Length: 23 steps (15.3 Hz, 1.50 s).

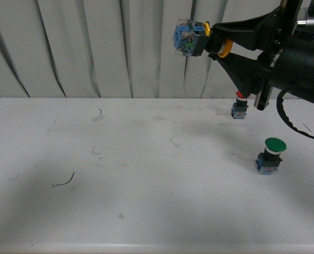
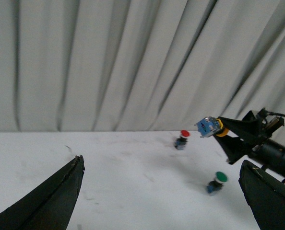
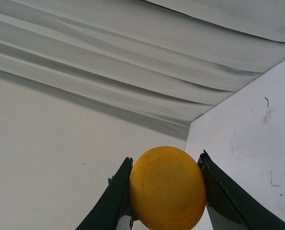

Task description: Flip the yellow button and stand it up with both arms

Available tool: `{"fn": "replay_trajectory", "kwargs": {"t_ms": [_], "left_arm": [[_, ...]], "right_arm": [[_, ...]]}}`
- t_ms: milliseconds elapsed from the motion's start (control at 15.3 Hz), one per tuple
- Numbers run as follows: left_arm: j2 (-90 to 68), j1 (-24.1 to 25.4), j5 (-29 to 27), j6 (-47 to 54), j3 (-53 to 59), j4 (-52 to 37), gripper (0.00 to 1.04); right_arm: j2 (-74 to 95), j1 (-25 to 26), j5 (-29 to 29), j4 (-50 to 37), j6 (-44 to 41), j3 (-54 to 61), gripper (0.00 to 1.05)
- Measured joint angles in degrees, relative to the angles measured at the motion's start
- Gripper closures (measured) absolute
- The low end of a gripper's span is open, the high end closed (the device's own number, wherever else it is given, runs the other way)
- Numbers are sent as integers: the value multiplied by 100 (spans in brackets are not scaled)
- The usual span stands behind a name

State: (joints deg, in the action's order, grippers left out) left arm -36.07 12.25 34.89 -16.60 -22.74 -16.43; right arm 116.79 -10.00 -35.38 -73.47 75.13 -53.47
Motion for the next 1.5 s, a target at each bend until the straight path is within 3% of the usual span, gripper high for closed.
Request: {"fn": "replay_trajectory", "kwargs": {"t_ms": [131, 196, 261, 327, 392, 653, 1503], "left_arm": [[1484, 549, 125, 1029, -286, 1578, 9], [1947, -44, -1032, 1307, -289, 2177, 21], [2164, -367, -1788, 1436, 2, 2238, 32], [2238, -826, -2889, 1521, 380, 2236, 45], [2361, -1246, -3331, 1556, 662, 2155, 57], [2798, -1226, -3491, 1563, 1235, 1893, 103], [3547, -1226, -3493, 1574, 2153, 1631, 103]], "right_arm": [[-48, -52, 9, 2, -22, -22, 69], [-72, -85, 22, -7, -28, -39, 69], [-94, -125, 22, -7, -42, -42, 69], [-109, -125, 24, -13, -59, -48, 69], [-114, -125, 31, 4, -85, -72, 69], [-199, -122, 24, -4, -192, -74, 69], [-264, -245, 70, -7, -437, -81, 69]]}}
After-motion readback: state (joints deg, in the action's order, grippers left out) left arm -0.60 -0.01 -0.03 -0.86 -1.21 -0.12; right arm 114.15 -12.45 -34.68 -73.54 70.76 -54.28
